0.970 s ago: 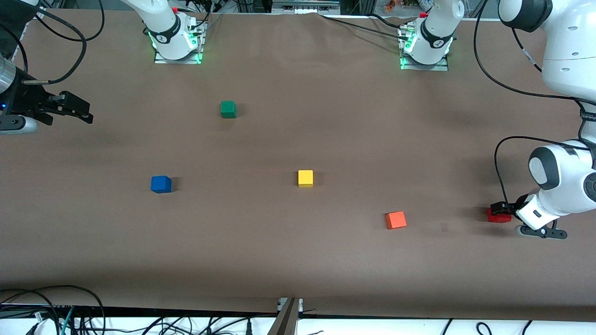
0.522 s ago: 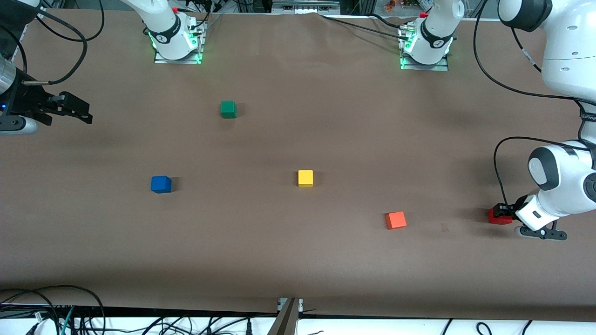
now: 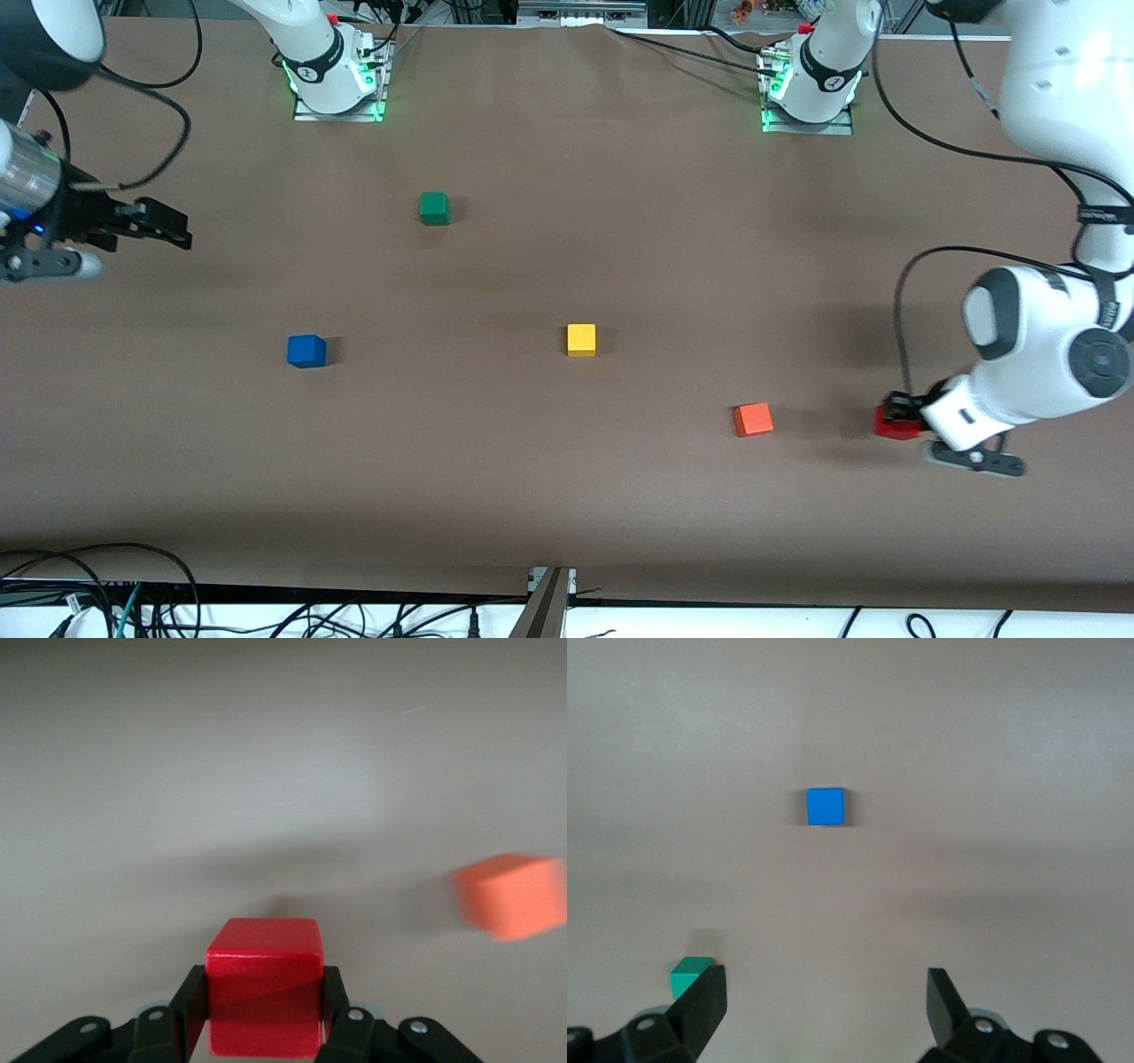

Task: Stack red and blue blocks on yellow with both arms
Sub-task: 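Carry the red cube toward the yellow cube while the right gripper reaches the blue cube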

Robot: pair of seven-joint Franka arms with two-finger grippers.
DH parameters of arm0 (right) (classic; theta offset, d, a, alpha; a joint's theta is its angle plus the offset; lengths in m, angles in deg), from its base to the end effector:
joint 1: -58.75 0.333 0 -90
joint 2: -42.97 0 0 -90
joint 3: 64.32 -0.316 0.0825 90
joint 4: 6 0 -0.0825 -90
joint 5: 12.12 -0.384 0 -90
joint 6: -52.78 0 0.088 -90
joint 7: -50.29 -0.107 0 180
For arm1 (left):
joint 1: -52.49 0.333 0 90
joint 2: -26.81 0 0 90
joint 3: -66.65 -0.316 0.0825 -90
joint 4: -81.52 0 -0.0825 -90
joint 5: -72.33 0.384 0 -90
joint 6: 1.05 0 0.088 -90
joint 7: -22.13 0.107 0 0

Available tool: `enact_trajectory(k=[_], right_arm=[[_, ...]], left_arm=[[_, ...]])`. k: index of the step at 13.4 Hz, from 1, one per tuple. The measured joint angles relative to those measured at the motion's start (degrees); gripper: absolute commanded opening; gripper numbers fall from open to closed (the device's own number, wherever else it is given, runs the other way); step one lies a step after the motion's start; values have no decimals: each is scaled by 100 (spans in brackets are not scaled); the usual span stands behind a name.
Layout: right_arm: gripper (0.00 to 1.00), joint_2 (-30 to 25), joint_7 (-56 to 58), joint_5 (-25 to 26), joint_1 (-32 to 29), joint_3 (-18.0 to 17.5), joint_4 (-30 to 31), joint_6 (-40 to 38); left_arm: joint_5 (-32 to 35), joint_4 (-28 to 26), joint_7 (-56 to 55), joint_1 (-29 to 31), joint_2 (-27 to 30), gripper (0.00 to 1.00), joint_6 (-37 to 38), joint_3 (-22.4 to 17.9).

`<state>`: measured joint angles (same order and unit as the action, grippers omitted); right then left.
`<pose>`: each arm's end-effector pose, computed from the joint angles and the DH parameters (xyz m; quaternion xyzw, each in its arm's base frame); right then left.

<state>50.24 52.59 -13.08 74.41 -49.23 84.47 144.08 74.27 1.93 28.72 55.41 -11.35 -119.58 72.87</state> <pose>0.5878 0.0160 0.5522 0.9982 0.0245 -0.0541 0.0073 0.7275 -0.0242 0.3209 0.9964 -0.0823 0.0092 0.0182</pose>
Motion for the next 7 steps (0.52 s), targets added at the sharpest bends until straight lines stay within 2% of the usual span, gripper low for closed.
enact_trajectory(k=[2,5,7], right_arm=[[100,110,46,2,-2,1,-1,-6],[100,399,143,3,-6,0,9,-66],[100,594,351,-15,-6,-2,46,-8]], left_arm=[[-67,142,-767,-495,134,0,293,196],[-119,155,-1825,-947,163,0,334,718],[-119,148,-2548,-1479,135,0,321,833]])
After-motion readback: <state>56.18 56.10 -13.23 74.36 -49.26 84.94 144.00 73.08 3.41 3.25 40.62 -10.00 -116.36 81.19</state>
